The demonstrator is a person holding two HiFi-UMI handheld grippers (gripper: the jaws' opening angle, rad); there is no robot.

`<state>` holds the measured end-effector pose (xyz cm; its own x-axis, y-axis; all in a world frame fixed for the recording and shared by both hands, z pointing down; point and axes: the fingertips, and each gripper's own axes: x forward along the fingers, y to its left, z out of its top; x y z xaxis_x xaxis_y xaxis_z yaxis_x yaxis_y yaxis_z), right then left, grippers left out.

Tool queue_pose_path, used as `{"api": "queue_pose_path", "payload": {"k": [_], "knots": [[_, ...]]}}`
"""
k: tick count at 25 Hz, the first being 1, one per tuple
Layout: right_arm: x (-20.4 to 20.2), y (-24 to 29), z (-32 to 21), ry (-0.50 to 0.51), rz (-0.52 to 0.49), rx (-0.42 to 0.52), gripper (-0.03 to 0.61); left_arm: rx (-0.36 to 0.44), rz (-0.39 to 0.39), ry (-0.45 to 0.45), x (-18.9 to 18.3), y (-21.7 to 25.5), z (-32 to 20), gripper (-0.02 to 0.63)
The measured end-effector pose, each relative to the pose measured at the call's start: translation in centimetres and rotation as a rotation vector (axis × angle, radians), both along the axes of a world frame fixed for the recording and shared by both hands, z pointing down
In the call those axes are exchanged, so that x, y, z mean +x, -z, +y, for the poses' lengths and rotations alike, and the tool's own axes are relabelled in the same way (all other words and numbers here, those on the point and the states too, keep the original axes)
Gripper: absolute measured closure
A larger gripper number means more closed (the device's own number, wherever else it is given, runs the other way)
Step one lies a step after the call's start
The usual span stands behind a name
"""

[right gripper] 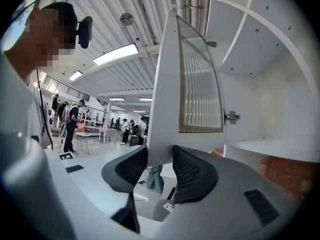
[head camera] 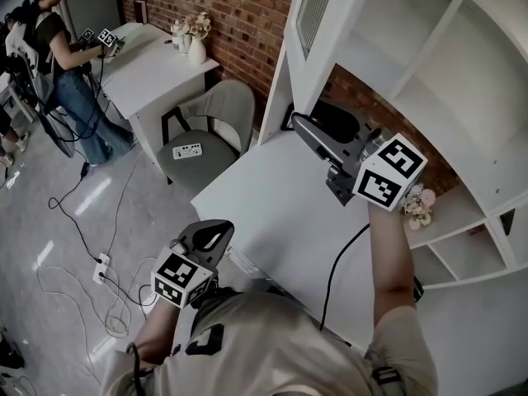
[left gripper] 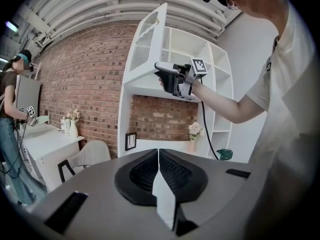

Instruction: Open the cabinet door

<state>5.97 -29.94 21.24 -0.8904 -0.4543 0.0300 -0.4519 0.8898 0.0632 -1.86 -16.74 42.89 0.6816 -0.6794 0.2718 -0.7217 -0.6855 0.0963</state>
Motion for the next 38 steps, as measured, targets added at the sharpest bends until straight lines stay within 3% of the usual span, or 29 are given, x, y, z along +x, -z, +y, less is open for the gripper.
{"api": "queue_pose_path", "payload": {"k": [38], "knots": [[-7.9,0.3,-0.9,0.001,-0.042,0.029,0.402,-0.019,0.005,0.131,-4.9,-0.1,2.0,0.592]]}}
